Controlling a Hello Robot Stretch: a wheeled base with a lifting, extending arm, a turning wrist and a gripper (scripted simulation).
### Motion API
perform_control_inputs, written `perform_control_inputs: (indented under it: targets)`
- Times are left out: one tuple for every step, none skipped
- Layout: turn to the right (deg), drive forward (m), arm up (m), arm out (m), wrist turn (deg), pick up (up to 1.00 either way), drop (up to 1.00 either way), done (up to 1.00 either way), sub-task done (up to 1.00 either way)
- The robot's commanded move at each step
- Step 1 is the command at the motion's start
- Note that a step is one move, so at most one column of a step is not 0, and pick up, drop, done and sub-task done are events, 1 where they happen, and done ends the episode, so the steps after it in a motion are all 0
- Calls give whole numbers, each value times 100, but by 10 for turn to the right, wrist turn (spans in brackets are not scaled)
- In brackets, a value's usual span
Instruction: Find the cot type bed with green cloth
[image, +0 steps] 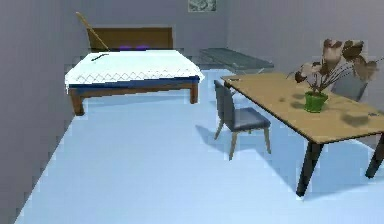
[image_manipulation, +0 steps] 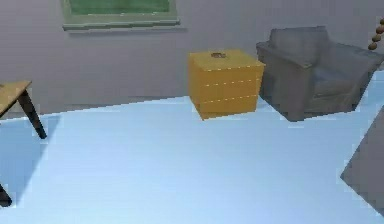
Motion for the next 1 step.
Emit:
perform_control_inputs:
  targets:
    - [-30, 0, 0, 0, 0, 0, 0, 0, 0]
